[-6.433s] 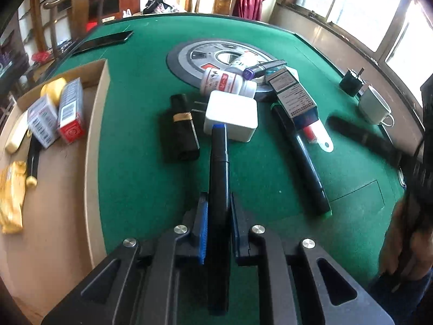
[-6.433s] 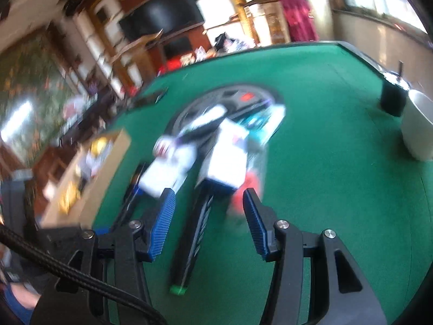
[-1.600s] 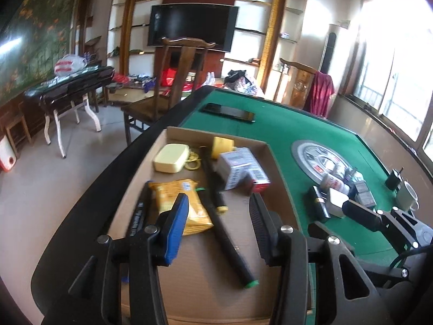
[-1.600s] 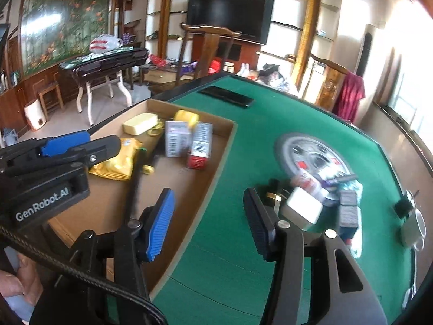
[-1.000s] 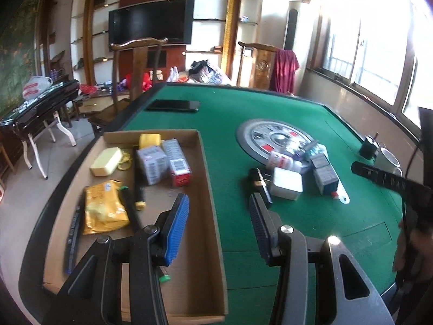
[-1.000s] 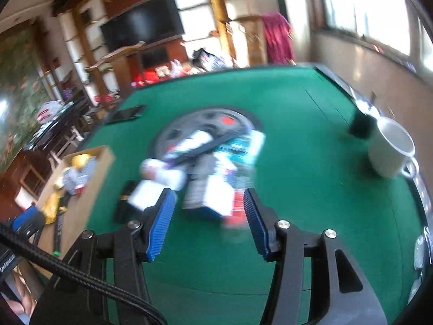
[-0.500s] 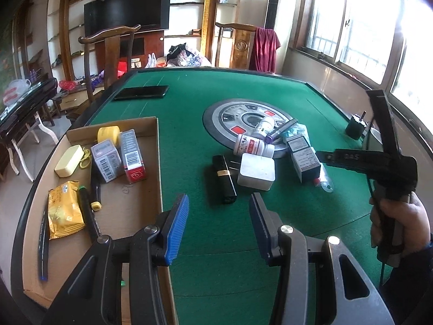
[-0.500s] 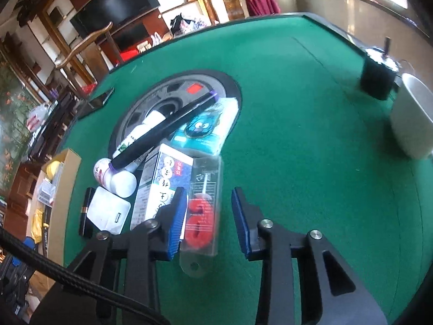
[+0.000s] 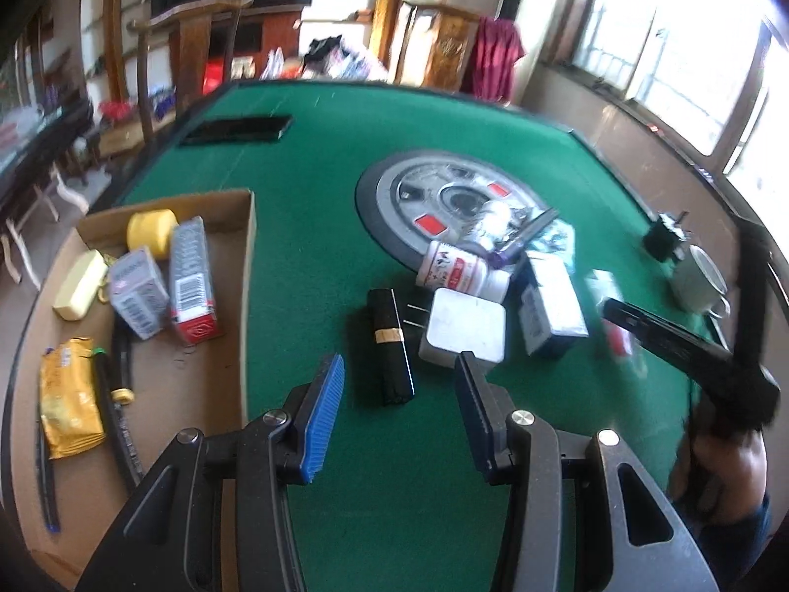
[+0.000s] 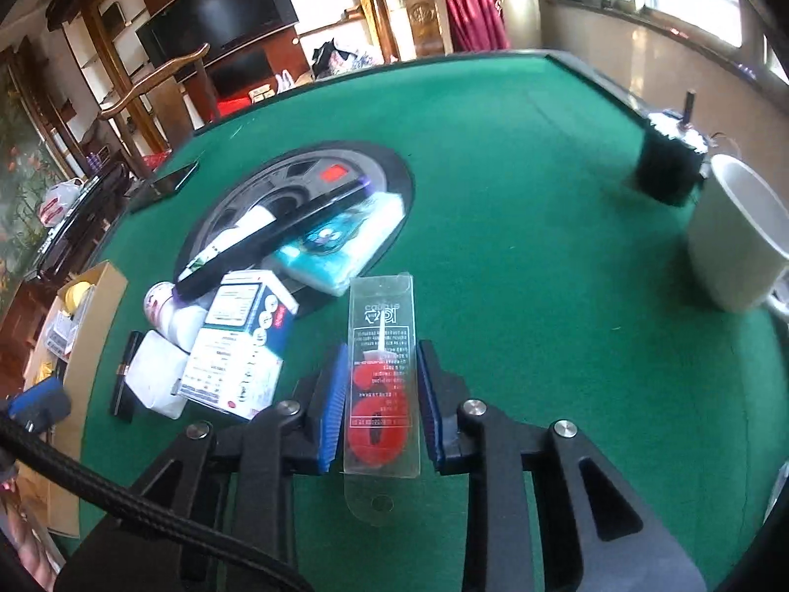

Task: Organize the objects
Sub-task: 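Grasp the clear package with red item with the right gripper while the left gripper grasps the black tube, then lift the black tube and clear package off the table with both grippers, then carry the black tube and clear package into the cardboard box and open both grippers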

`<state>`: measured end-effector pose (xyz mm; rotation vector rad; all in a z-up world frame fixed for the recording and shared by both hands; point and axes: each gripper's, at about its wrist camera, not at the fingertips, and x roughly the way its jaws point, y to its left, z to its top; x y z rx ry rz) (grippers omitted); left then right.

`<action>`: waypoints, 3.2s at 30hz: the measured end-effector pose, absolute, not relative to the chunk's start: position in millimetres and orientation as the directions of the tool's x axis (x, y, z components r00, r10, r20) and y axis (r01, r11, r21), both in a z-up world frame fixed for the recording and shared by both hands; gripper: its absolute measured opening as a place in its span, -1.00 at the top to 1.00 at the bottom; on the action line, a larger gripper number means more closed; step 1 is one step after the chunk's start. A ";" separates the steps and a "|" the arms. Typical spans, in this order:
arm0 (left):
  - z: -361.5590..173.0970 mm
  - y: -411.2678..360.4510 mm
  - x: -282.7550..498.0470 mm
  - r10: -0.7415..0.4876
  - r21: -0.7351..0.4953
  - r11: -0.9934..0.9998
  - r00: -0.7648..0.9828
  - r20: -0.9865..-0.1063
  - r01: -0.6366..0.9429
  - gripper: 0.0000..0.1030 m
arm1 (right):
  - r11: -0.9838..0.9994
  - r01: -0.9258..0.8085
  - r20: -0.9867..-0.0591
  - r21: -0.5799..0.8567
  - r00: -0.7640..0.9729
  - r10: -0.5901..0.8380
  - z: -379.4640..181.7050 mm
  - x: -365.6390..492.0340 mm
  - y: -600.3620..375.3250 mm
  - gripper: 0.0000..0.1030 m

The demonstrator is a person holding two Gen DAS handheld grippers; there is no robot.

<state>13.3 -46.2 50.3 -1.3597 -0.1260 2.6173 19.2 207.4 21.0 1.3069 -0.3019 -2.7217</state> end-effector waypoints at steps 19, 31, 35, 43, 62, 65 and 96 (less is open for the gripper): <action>18.3 -31.4 -23.1 0.125 -0.098 -0.992 -0.468 -0.875 -0.082 0.68 | -0.951 0.051 -0.728 0.306 -0.632 -0.268 26.3 20.3 203.3 0.53; 11.7 -29.7 -13.6 0.116 -0.104 -0.993 -0.531 -0.840 -0.051 0.72 | -0.954 0.057 -0.728 0.294 -0.633 -0.262 26.2 21.4 202.1 0.53; 13.3 -28.5 -1.9 0.126 -0.112 -0.992 -0.551 -0.825 -0.059 0.72 | -0.954 0.062 -0.725 0.292 -0.636 -0.263 27.5 22.3 201.1 0.53; 38.1 -21.3 23.7 0.106 -0.069 -0.994 -0.650 -0.753 -0.083 0.72 | -0.956 0.062 -0.723 0.287 -0.641 -0.259 28.5 22.7 200.2 0.53; 60.1 2.1 59.2 0.047 0.058 -0.993 -0.781 -0.623 -0.106 0.72 | -0.971 0.120 -0.667 0.209 -0.708 -0.231 45.3 46.5 176.6 0.53; 59.5 4.1 61.9 0.040 0.066 -0.993 -0.787 -0.615 -0.101 0.72 | -0.969 0.141 -0.659 0.205 -0.712 -0.243 46.1 49.0 172.2 0.53; 74.0 -17.4 82.3 0.050 0.044 -0.995 -0.820 -0.570 -0.091 0.72 | -0.985 0.156 -0.640 0.078 -0.749 -0.169 53.0 78.1 135.0 0.52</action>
